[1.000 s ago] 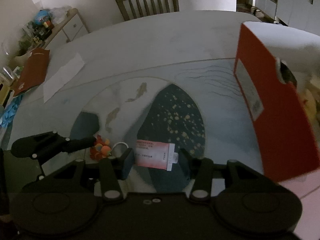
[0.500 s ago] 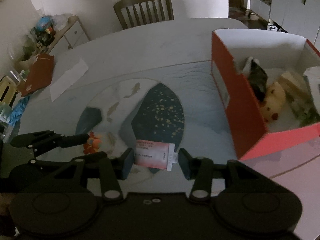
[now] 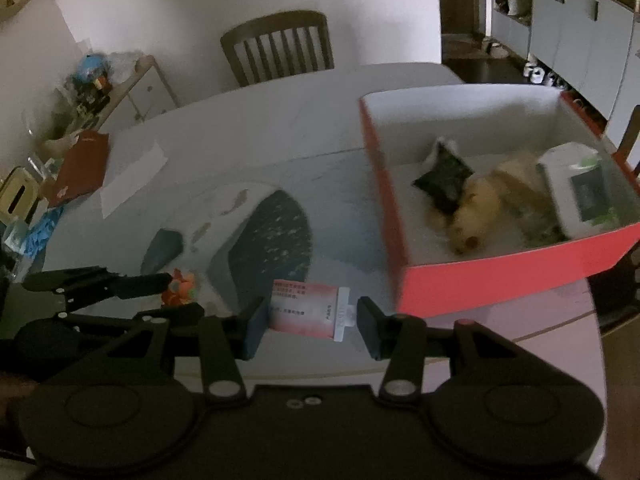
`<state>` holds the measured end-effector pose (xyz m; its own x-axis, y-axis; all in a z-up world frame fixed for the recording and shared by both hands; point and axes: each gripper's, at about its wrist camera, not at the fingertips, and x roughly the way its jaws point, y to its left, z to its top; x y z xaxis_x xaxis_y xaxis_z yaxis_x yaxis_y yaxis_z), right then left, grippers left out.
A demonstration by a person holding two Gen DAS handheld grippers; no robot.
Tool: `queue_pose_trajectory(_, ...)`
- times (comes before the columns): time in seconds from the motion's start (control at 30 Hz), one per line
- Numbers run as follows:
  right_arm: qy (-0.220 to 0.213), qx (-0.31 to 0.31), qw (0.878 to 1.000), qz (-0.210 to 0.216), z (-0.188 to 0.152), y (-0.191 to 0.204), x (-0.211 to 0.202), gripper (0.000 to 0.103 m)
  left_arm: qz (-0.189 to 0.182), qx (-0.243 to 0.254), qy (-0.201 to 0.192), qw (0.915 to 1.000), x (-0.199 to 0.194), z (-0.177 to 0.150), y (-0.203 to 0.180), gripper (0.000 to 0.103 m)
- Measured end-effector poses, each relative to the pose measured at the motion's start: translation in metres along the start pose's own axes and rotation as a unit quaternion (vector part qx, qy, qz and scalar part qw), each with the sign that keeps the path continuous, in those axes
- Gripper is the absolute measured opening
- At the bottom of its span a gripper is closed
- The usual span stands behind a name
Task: Organize objects
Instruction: 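Carry the orange plush keychain and pink tube into the red box and release both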
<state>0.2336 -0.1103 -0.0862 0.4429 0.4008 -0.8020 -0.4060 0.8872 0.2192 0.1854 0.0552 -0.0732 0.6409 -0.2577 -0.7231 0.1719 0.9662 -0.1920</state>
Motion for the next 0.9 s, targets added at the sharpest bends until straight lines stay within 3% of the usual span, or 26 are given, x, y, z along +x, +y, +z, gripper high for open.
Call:
queue_pose_trajectory(0.67, -0.043, -0.002, 0.999, -0.014, 0.023, -0.113, -0.032, 0.048, -0.038, 0.034, -0.058, 0.9970, 0.028, 0.115, -0.109, 0.051)
queue_pose_trajectory(0.9, -0.051, -0.007, 0.999, -0.020, 0.037, -0.138, -0.032, 0.048, -0.034, 0.074, -0.082, 0.9933, 0.043, 0.158, -0.142, 0.051)
